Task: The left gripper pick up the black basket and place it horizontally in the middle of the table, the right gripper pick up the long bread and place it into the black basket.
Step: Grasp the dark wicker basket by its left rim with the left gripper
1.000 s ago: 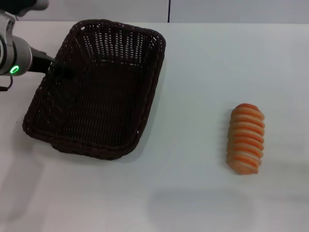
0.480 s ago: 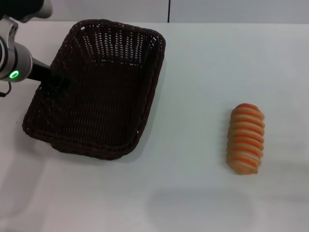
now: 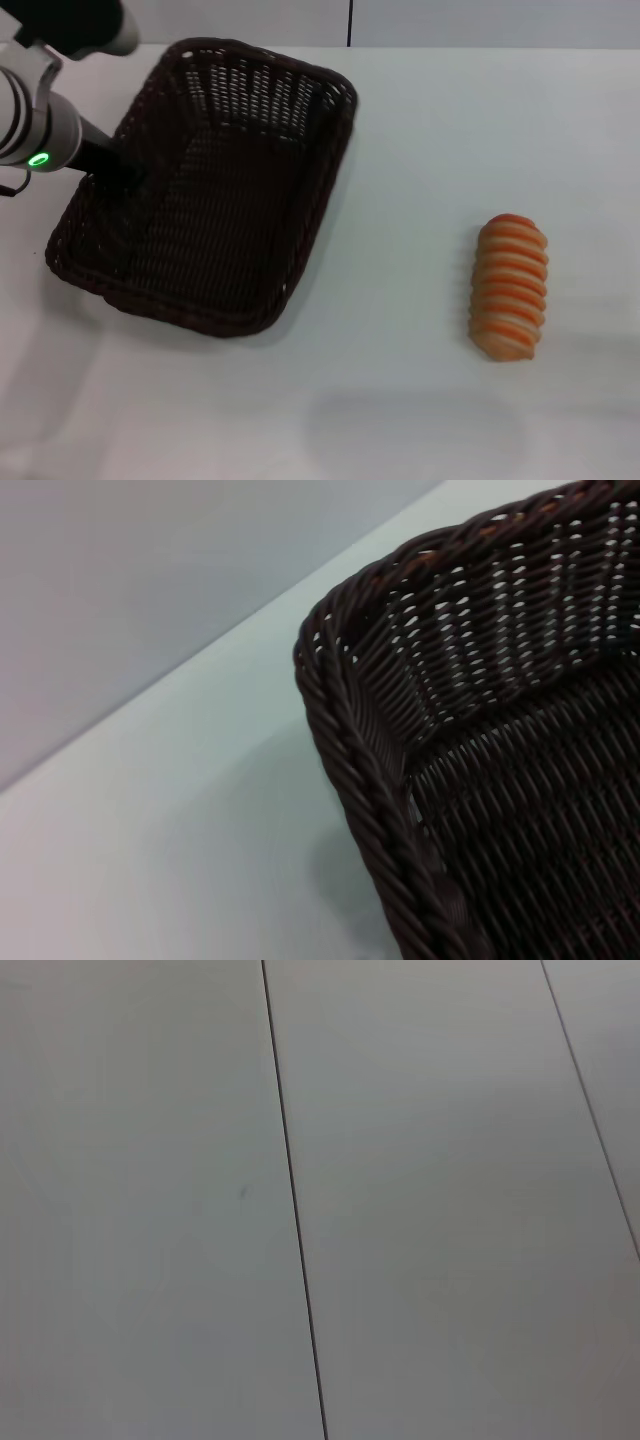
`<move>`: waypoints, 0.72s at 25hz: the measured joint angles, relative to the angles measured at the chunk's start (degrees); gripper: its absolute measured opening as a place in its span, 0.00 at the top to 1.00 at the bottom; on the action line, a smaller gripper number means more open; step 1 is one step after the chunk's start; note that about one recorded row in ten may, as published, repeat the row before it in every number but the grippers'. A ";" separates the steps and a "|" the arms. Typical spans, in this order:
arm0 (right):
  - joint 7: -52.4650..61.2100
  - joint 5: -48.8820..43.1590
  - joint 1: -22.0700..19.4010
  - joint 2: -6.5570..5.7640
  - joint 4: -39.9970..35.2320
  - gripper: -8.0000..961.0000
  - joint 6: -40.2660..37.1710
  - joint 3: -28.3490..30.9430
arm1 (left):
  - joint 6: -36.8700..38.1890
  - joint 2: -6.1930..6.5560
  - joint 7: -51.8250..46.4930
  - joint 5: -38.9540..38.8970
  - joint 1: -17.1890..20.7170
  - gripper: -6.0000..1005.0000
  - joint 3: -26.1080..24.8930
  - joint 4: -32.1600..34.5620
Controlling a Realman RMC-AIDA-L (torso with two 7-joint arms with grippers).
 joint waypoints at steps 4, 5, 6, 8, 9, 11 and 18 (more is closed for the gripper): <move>0.27 0.00 -0.03 -0.06 0.02 0.16 -0.31 0.00 | -1.93 -0.01 7.10 -2.24 -0.35 0.71 0.53 -2.86; 0.29 -0.02 -0.05 -0.06 0.06 0.17 -0.40 0.00 | -1.93 -0.01 7.10 -2.24 -0.35 0.71 0.53 -2.86; 0.29 -0.04 -0.07 -0.07 0.10 0.17 -0.47 0.00 | -3.88 0.08 13.51 -7.68 -1.49 0.72 -1.91 -3.34; 0.31 -0.05 -0.09 -0.08 0.14 0.17 -0.55 0.00 | -5.43 0.10 17.93 -11.24 -2.78 0.73 -4.47 -3.15; 0.31 -0.06 -0.09 -0.08 0.19 0.17 -0.60 0.00 | -6.18 0.10 19.87 -12.99 -3.55 0.73 -5.91 -2.92; 0.32 -0.07 -0.09 -0.08 0.33 0.17 -0.66 0.00 | -8.30 0.09 23.81 -15.62 -5.77 0.74 -9.07 -1.75; 0.33 -0.22 0.03 -0.08 0.69 0.17 -0.86 -0.06 | -20.89 0.29 40.45 -23.02 -18.06 0.78 -24.84 8.63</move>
